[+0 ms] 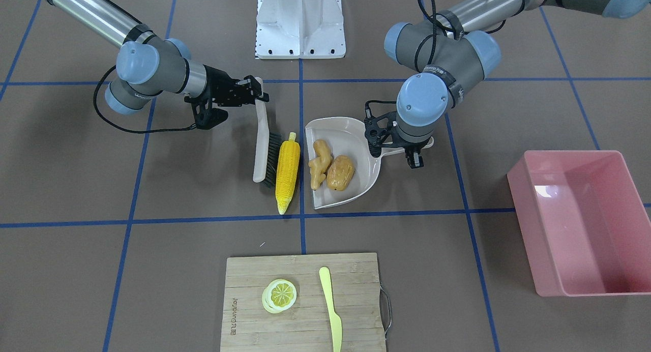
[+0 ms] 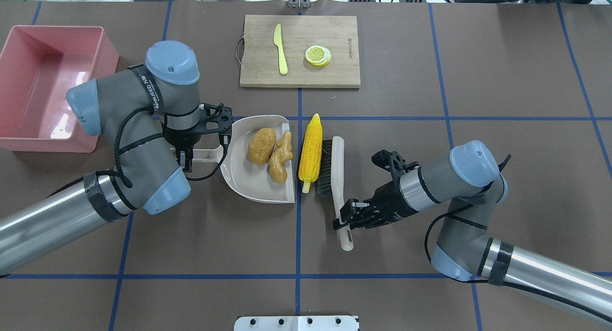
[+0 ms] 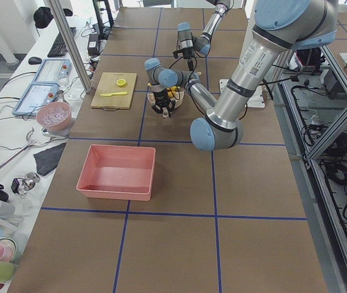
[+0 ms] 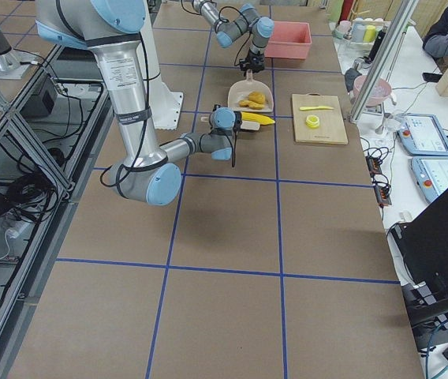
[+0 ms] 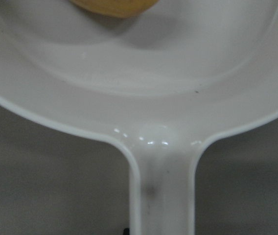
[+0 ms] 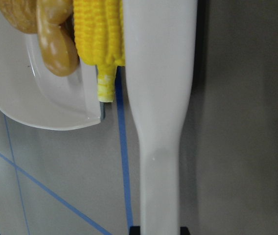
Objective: Sweep and dump trash into bin
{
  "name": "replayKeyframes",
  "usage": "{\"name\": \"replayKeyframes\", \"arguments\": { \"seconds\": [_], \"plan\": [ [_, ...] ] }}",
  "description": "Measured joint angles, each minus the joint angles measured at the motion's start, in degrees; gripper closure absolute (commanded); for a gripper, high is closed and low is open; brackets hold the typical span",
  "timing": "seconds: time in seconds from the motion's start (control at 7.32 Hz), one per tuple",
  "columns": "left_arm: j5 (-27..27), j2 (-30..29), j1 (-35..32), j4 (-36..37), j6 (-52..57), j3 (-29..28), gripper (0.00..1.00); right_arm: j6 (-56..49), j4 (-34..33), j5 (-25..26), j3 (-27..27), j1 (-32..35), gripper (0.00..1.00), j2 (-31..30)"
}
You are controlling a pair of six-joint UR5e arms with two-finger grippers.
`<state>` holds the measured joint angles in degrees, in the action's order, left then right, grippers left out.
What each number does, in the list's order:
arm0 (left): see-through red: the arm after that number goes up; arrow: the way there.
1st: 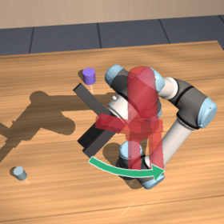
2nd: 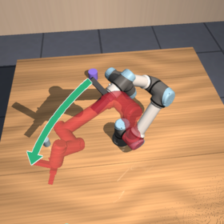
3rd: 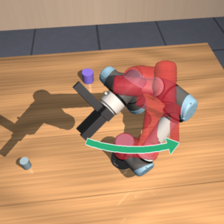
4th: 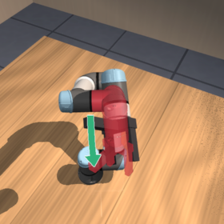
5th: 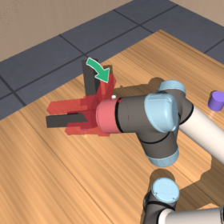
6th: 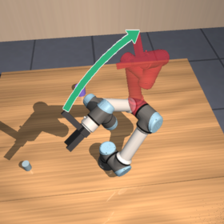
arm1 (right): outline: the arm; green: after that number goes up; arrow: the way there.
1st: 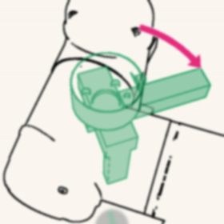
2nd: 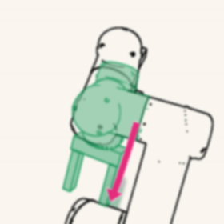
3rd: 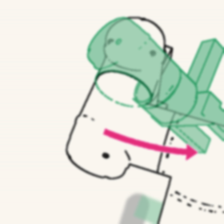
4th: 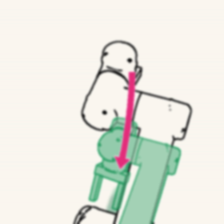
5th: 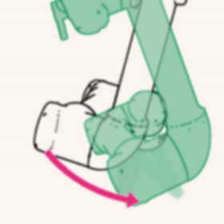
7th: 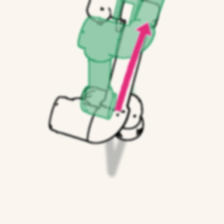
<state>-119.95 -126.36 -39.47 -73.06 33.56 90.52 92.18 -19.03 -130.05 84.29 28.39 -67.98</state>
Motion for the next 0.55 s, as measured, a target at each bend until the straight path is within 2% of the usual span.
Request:
{"name": "replayKeyframes", "arguments": {
  "seconds": [0.55],
  "plan": [
    [0.09, -0.45, 0.00, 1.22, -0.07, 0.01, 1.00, -4.25, -6.54, 2.72, -0.18, -0.40, 1.00, 4.21]
  ]
}}
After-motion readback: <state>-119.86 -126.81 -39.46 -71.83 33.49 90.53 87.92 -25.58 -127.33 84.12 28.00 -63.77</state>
